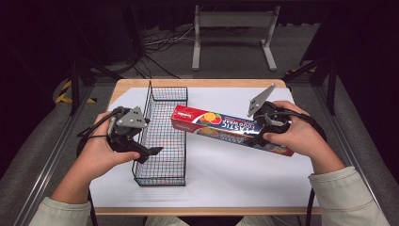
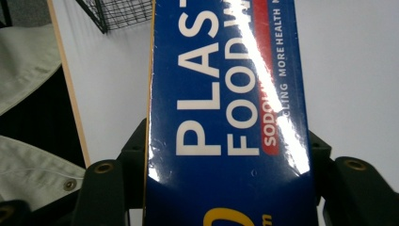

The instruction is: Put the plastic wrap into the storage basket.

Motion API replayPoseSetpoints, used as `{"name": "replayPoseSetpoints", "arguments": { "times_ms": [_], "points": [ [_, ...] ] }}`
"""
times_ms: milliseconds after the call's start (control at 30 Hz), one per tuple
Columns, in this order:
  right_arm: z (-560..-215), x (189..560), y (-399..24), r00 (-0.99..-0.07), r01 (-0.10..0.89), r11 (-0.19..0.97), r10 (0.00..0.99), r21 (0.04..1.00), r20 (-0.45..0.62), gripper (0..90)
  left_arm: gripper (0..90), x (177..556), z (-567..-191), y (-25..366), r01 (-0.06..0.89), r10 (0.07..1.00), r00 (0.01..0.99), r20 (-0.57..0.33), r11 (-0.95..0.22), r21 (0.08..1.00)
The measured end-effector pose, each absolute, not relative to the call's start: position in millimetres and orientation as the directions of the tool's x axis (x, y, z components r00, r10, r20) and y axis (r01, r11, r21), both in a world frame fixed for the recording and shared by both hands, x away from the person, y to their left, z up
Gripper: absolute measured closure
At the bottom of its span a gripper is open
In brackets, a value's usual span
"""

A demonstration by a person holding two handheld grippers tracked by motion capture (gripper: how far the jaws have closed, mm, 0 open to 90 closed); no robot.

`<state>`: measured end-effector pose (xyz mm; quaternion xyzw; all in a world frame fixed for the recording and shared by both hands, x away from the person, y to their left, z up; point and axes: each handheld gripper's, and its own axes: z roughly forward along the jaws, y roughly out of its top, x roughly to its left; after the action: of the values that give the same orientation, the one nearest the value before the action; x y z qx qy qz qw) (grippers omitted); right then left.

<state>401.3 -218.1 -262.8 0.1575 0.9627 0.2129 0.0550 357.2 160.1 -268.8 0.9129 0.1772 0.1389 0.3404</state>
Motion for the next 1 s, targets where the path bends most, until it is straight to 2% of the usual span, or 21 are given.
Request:
{"name": "replayPoseSetpoints", "arguments": {
  "times_ms": [267, 500, 1000],
  "points": [
    [-262.5, 395.6, -203.6, -0.967, 0.223, 0.884, 0.252, 0.41, -0.019, 39.9, 5.2, 359.3, -259.7, 136.9, 0.148, 0.332, 0.93, 0.157, -0.73, 0.667],
    [-265.5, 391.8, -193.0, -0.981, 0.176, 0.896, 0.195, 0.408, -0.004, 39.9, 4.9, 360.4, -255.2, 111.3, 0.079, 0.244, 0.952, 0.183, -0.777, 0.625],
    [-268.2, 384.0, -182.2, -0.995, 0.095, 0.909, 0.103, 0.405, 0.003, 39.9, 5.2, 364.2, -260.4, 77.5, 0.034, 0.154, 0.974, 0.164, -0.82, 0.571]
  ]
}}
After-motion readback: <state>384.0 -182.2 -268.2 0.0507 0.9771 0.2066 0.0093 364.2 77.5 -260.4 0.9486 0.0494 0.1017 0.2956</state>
